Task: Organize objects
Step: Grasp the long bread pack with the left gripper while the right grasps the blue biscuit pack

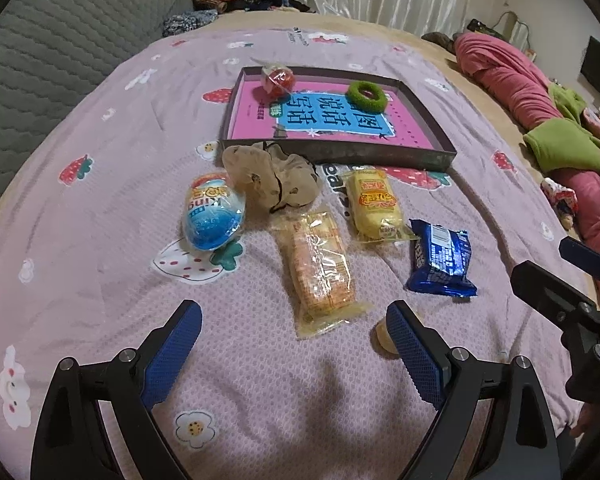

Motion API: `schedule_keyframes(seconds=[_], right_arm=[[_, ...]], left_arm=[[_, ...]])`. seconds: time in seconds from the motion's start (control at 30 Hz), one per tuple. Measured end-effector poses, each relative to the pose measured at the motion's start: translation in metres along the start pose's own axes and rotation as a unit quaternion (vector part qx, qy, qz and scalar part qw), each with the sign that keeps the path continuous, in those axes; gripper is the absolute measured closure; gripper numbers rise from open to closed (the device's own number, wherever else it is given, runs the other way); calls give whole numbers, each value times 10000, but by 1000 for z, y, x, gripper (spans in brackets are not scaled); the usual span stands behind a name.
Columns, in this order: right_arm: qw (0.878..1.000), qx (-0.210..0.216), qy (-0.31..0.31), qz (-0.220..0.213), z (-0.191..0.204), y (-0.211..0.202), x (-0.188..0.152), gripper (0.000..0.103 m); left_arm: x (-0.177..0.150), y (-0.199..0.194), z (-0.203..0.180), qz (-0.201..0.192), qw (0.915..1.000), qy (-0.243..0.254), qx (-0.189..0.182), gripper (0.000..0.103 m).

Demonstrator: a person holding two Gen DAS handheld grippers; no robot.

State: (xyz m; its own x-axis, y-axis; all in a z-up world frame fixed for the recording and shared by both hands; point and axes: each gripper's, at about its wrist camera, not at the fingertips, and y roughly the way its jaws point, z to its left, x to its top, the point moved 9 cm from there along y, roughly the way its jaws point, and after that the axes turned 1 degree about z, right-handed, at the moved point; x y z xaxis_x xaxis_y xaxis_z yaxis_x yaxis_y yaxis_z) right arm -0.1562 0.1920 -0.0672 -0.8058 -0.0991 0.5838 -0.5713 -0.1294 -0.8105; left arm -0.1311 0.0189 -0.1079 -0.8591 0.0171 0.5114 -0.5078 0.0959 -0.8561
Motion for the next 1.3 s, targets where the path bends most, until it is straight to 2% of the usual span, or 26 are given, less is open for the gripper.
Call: schedule_keyframes(seconds=[0.33, 0.57, 0.73, 0.83, 1.2, 1.3], right_arm=[[9995, -215, 37, 216, -9, 25, -4, 1], [9989, -76, 223, 417, -9, 41, -4, 1], [9975, 55, 400, 586, -6, 52, -1, 1], [9961, 142, 520, 695, -5, 59, 1, 1], [9893, 103, 905, 1142, -6, 89, -4, 1], [9873, 80, 992, 1239, -5, 95, -5, 1]], left_arm=[[1, 19, -3, 119, 9999, -75, -36, 9], [2, 32, -8, 179, 9997, -125, -68, 9], [4, 44, -7, 249, 9996, -163, 9, 9], [5, 50, -5, 206, 9996, -93, 177, 9], [7, 69, -2, 327, 9988, -356, 57, 9], [9, 72, -5, 289, 9990, -314, 145, 9]])
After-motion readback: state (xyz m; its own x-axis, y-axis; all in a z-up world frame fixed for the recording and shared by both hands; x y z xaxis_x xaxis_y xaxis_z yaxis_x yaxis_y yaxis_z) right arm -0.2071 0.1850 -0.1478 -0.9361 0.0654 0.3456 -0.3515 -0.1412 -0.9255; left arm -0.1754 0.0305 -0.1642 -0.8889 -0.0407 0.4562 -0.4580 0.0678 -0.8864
